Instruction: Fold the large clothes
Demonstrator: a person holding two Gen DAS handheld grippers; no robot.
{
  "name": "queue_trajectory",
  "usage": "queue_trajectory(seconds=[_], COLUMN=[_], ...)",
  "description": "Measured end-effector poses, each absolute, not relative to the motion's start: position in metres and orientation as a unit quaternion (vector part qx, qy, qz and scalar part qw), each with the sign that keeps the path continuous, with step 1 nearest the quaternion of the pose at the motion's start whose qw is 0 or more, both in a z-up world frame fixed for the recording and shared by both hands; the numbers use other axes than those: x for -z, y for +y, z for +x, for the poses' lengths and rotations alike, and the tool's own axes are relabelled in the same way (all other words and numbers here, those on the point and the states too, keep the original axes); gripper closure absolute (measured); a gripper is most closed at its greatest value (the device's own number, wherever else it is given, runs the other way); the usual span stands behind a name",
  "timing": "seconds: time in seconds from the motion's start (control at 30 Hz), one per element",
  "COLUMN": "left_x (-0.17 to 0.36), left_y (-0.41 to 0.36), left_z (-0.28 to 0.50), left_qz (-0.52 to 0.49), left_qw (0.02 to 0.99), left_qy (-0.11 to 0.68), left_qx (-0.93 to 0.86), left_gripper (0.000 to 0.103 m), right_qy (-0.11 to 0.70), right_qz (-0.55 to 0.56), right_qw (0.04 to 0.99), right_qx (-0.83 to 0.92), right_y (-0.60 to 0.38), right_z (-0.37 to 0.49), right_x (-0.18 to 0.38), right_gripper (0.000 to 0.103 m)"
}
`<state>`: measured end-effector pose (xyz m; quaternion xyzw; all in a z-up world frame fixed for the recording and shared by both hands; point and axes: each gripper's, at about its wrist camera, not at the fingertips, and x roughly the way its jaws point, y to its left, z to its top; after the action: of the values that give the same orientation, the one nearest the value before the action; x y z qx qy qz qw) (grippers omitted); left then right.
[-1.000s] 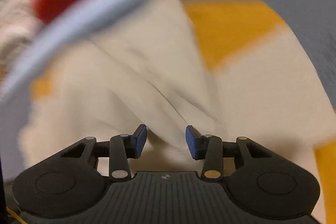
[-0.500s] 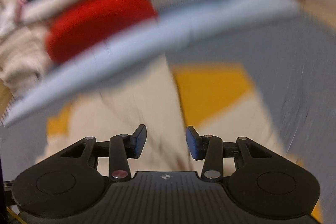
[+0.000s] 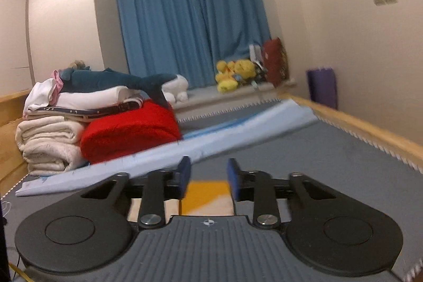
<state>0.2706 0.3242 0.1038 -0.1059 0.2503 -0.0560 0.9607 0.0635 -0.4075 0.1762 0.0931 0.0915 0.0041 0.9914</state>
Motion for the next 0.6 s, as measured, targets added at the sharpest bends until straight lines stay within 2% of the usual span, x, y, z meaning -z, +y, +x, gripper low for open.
queue_trajectory(seconds=[0.17,0.3,0.37,0.43,0.5,0.53,0.6], left_x=[-0.055,0.007,0.03,0.045,0.056,0.063,0.073], left_y=[0.338,0.348,0.357,0.364,0.365,0.368,0.363], left_z=[0.216,0.226,0.233,0.236,0.241,0.242,0.244], left_qz=[-0.139,-0.168,-0.189,-0.206,-0.208,-0.202,-0.174], left_qw=[0.943,0.9,0.876,0.86,0.848,0.847,0.844], left_qy=[0.301,0.403,0.444,0.467,0.486,0.491,0.506], left_qx=[0.024,-0.007,-0.016,-0.027,-0.03,-0.03,-0.031], left_gripper=[0.067,0.066,0.06,0.046,0.036,0.032,0.032], right_qy=[0.145,0.266,0.333,0.383,0.414,0.428,0.451], right_qz=[0.121,0.116,0.123,0.124,0.127,0.126,0.119], right_qw=[0.982,0.956,0.933,0.913,0.898,0.891,0.88], right_qx=[0.019,0.053,0.06,0.069,0.078,0.082,0.093], right_y=[-0.408,-0.414,-0.413,-0.418,-0.418,-0.419,-0.418], right_z=[0.03,0.056,0.079,0.09,0.092,0.093,0.097], right_x=[-0.113,-0.043,-0.011,0.014,0.032,0.041,0.054], right_gripper=[0.076,0.075,0.073,0.063,0.057,0.055,0.053])
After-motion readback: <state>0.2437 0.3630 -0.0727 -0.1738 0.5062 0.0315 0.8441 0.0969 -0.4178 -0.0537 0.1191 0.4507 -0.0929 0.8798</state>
